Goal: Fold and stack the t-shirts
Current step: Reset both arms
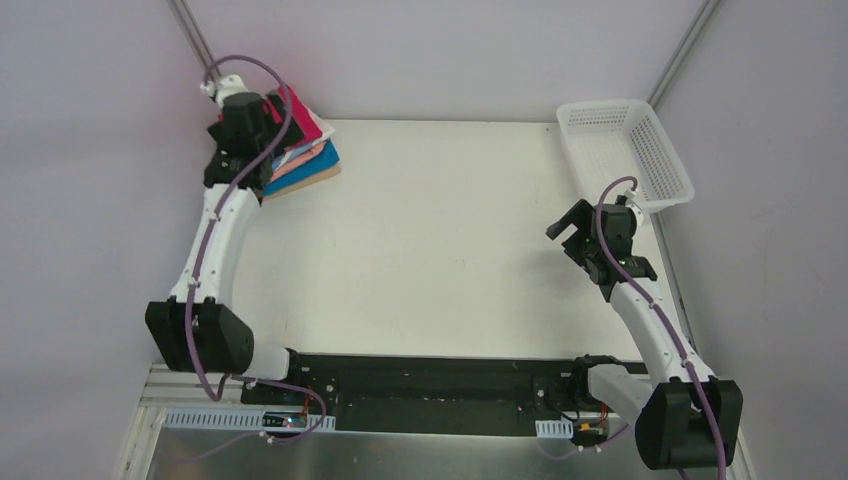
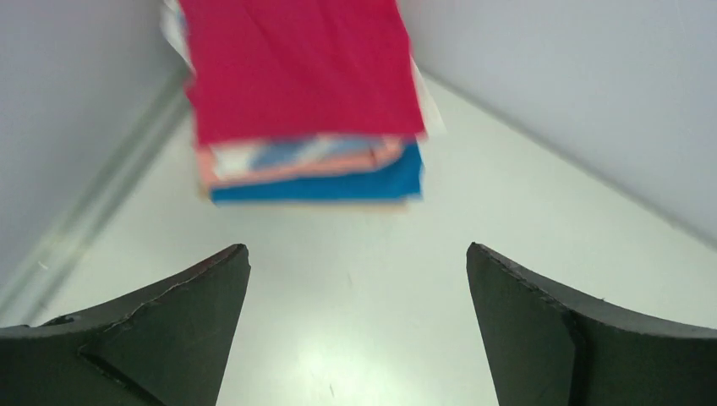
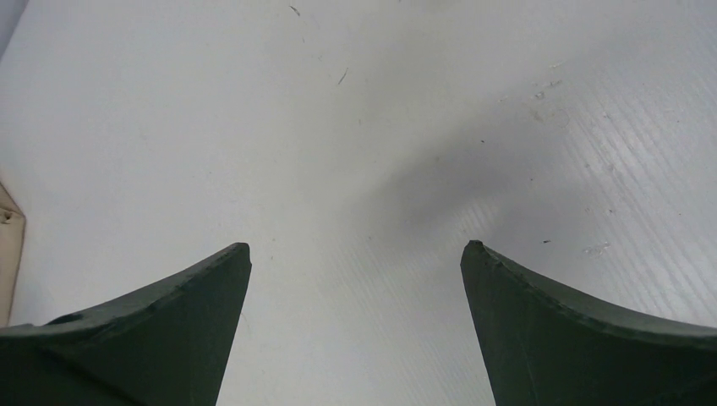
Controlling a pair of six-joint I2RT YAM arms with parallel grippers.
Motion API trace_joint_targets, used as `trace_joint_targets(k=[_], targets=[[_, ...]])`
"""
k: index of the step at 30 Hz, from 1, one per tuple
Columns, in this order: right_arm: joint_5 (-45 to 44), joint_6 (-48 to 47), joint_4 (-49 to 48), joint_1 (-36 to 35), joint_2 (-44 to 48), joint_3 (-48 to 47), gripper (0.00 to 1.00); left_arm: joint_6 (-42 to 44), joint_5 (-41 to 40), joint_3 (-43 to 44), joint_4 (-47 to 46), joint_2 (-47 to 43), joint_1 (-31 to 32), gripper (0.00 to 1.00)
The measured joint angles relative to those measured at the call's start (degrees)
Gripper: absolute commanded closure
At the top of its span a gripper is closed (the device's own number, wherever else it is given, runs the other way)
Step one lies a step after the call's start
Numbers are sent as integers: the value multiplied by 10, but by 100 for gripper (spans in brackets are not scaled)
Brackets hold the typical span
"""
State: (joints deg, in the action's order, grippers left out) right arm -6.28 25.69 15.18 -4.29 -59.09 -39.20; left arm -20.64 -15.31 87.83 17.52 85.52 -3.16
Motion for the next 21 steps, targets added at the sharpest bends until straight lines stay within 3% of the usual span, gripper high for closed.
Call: trace_joint_targets(k=[5,8,13,21], targets=[[0,13,-15,0,34,13,1,-35,-2,-231,-38,-135,170,1],[1,25,-19,0,42,22,1,-62,30,-362,-72,-174,236,1],[0,43,-28,0,54,41,1,-103,58,-485,-110,-211,250,1],[-30,56,-29,0,67,57,1,-130,48,-541,-143,-313,254,1]])
